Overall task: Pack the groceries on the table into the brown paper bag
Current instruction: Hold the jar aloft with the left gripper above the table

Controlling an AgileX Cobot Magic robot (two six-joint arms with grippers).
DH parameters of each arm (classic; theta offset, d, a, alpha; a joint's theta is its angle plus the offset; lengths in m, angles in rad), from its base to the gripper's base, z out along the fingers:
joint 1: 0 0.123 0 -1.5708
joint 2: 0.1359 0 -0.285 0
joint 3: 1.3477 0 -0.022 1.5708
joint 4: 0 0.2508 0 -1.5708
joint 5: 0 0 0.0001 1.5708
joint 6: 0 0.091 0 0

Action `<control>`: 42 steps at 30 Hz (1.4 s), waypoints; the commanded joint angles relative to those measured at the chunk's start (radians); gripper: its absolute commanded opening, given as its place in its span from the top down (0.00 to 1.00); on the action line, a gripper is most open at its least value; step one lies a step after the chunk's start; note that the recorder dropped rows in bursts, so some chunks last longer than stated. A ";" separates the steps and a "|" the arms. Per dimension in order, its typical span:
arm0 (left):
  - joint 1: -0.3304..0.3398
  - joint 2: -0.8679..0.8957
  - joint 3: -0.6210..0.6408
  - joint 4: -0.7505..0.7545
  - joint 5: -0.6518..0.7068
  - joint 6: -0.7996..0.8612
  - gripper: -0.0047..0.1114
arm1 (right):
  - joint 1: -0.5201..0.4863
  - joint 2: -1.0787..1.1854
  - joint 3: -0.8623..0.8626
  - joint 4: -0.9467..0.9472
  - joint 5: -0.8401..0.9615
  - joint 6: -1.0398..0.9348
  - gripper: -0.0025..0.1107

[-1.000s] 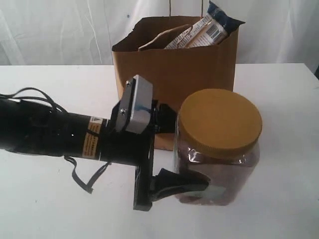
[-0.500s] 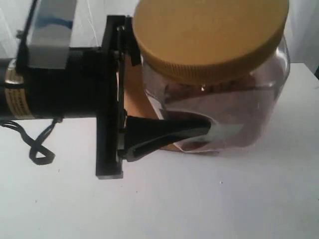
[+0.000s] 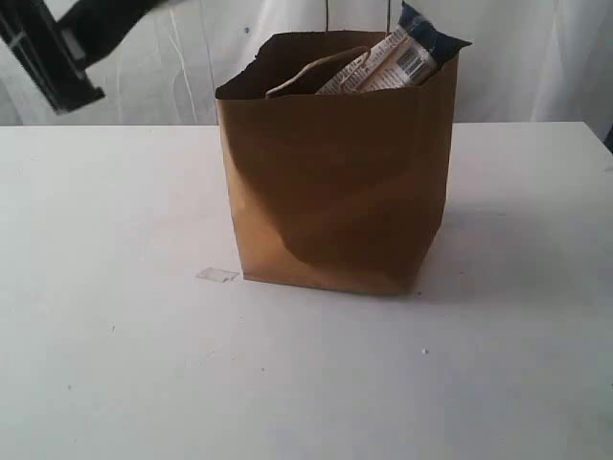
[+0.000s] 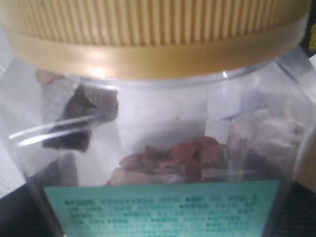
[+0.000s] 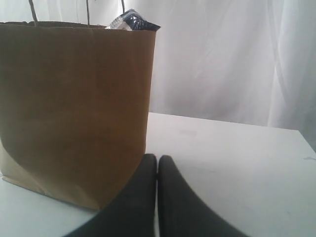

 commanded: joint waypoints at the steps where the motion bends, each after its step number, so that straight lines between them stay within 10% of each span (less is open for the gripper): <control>1: 0.001 0.127 -0.159 -0.039 0.006 0.048 0.96 | -0.003 -0.004 0.004 0.000 0.002 0.008 0.98; 16: -0.006 0.516 -0.609 -0.109 0.259 -0.403 0.96 | -0.003 -0.004 0.004 0.002 0.002 0.009 0.98; 27: -0.009 0.553 -0.701 -0.104 -0.083 -0.578 0.96 | -0.003 -0.004 0.004 0.002 0.002 0.009 0.98; 37: -0.009 0.521 -0.884 0.210 0.382 -0.538 0.96 | -0.003 -0.004 0.004 0.002 0.002 0.009 0.98; 42: -0.009 0.464 -0.889 0.226 0.745 -0.210 0.96 | -0.003 -0.004 0.004 0.002 0.002 0.009 0.98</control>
